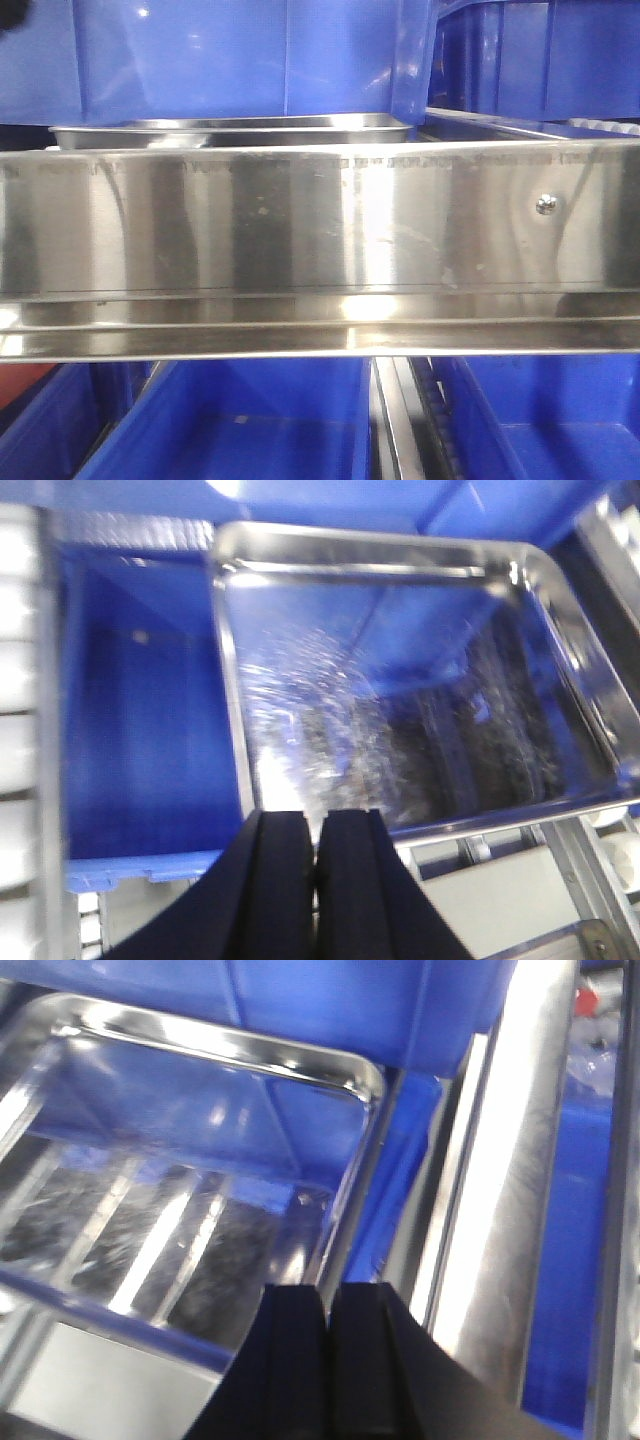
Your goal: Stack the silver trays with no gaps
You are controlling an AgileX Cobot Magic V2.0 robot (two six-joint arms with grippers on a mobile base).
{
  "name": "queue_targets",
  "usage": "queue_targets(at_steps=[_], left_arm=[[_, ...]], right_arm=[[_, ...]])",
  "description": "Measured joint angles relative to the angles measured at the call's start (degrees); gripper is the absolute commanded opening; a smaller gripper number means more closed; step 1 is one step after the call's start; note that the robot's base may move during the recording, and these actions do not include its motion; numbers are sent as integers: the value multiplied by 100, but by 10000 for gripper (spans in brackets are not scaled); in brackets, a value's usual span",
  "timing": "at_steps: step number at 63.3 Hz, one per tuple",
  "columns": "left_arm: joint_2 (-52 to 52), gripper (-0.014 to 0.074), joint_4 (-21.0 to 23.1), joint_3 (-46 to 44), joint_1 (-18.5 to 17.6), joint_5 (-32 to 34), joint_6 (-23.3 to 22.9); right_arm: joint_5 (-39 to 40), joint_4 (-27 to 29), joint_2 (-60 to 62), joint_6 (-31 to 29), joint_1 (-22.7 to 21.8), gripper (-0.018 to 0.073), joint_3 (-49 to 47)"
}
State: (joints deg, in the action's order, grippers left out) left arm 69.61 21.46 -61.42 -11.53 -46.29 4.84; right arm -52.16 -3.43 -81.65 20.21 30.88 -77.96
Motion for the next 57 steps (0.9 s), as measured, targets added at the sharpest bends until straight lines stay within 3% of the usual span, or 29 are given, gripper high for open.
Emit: queue_targets(at_steps=[12,41,46,53,57], left_arm=[[349,237,-75,-527,-159,-52,318],[1321,239,-270,-1202,-172,-363,330],[1391,239,-292,-1213,-172,-363,330],[1464,239,-455,-1213,-172,-284,330],[1509,239,-509,-1213,-172,-211,330]], right_arm=[[-77,3,-398,18,0,-67,-178],[-102,3,-628,30,0,-55,-311],[-102,3,-628,30,0,43,-311],[-43,3,-631,30,0,260,-311],[-21,3,-653,43,0,328,-311]])
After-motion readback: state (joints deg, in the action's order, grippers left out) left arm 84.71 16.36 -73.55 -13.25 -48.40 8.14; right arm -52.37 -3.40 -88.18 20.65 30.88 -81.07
